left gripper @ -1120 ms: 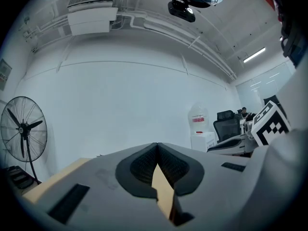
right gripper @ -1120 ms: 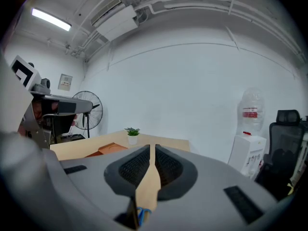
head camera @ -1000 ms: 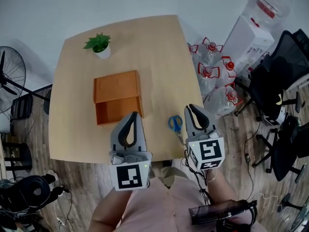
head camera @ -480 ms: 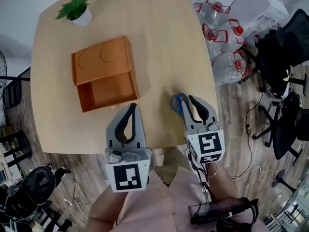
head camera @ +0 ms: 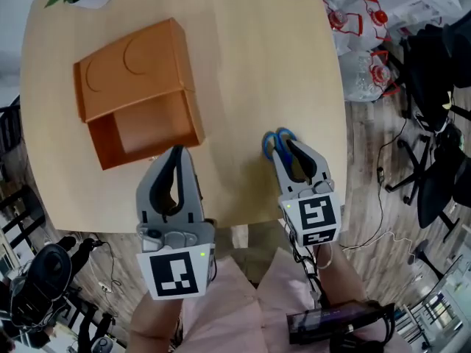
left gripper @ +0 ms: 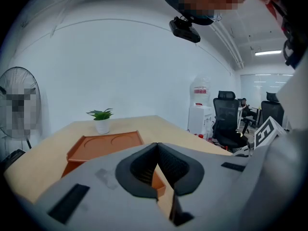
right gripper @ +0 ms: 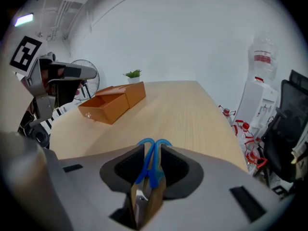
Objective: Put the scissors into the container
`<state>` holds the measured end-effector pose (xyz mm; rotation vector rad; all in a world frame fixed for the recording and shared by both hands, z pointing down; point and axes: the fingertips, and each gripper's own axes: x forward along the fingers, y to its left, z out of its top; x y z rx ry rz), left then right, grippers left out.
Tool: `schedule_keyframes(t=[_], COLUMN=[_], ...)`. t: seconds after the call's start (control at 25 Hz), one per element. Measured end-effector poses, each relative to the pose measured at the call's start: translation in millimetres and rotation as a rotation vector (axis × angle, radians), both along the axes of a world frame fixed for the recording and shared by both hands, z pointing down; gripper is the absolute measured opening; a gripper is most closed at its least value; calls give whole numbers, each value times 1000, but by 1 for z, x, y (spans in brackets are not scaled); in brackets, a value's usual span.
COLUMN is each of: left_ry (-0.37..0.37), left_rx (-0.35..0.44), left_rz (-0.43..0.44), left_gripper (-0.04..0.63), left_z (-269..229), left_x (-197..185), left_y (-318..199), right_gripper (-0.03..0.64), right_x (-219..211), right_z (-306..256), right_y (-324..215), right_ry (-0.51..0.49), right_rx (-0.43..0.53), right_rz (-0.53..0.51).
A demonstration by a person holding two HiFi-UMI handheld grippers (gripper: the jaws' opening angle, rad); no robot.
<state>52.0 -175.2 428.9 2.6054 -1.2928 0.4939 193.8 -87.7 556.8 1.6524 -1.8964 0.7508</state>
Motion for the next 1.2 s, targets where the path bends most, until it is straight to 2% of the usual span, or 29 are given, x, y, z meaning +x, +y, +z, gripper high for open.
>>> schedule_keyframes(t=[0.28,0.44,0.56,1.0,1.2], left_ry=[-3,9,10,32,46], left_rx=[-42,-39,-33,8,68], left_rz=[-8,-10,-13,-15,-27], left_gripper=[5,5,5,5,5], left_z=[25,19,14,-8,-35], left_x=[2,-1,-3,0,3], left_y=[-10,-9,-10,-3,4], right_gripper=[113,97,86,80,78], right_x=[5,3,1,3,8], right_z=[16,16,15,-30,-66], right_y=[-8,-6,-7,-20,-28], right_ry=[44,95,94,85,108], right_rx=[-93,-148,-151,45,161], right_rz=[11,-7,-24,-15,-17])
